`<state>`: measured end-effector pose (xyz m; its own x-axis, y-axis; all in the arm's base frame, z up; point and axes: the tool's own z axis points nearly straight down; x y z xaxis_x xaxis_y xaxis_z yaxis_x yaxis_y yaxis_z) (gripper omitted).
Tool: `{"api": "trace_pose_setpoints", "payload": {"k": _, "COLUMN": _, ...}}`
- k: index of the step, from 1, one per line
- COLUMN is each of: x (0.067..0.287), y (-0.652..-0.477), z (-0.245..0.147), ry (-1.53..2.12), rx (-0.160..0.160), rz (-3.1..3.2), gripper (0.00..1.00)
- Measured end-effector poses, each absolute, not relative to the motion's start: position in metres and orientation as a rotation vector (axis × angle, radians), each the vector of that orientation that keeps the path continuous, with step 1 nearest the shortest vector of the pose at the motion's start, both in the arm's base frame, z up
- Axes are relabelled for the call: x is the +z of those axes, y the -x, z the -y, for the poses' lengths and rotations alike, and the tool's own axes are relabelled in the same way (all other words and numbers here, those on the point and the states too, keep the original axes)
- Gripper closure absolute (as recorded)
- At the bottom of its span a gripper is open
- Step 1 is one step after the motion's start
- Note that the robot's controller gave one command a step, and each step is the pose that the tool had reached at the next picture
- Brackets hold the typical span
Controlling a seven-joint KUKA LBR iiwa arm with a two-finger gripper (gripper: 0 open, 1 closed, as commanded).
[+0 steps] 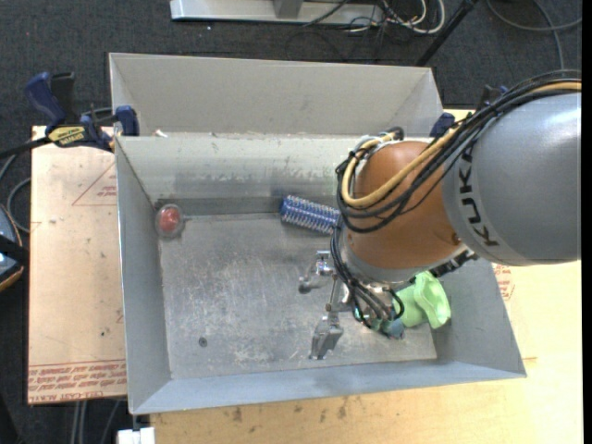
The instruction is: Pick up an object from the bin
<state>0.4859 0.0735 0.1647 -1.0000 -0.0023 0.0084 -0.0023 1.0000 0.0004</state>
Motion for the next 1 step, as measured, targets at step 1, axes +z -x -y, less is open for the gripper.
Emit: {"api": "trace_pose_setpoints", "payload": {"k": 1, "x": 0.1247, "y": -0.5566, "z": -0.0151, "ry": 0.313, "rx": 0.001, "rz": 3.128, "gripper": 0.0}}
